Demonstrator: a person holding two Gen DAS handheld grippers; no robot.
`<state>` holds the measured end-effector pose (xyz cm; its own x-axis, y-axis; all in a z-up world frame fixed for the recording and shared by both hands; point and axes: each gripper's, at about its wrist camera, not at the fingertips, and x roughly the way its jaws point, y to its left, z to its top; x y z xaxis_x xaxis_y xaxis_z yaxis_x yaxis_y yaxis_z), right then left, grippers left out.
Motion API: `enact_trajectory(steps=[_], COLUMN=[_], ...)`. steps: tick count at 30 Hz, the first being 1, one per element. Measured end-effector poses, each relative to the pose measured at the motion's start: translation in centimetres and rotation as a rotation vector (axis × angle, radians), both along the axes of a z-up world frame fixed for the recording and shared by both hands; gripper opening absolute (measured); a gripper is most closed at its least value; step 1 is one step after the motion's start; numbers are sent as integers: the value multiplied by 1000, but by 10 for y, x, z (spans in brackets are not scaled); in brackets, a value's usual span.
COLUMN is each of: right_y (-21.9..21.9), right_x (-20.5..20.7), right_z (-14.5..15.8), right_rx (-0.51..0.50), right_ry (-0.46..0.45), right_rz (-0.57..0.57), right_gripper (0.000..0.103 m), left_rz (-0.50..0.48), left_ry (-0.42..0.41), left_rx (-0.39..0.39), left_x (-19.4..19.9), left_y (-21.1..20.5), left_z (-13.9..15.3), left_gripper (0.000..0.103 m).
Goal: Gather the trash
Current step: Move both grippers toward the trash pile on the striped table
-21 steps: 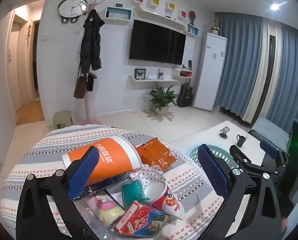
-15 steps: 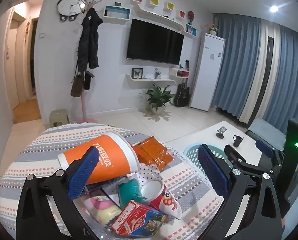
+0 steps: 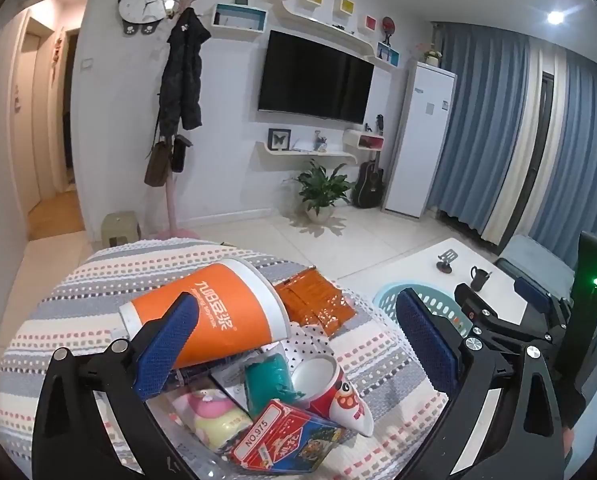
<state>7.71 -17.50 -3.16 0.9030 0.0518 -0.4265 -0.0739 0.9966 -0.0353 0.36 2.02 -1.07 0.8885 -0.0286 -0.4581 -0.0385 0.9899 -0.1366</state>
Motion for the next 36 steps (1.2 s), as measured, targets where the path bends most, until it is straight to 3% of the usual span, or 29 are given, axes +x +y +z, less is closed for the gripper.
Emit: enact_trajectory(steps=[36], right_y=[1], right_x=[-6], right_z=[1], right_rx=[15], right_ry=[26], right_rz=[12], right_gripper=[95], left_rz=[31], left_ry=[37], left_rx=[-68], left_x=[-14], left_y=[13], left_z=[-5], left_gripper=[95])
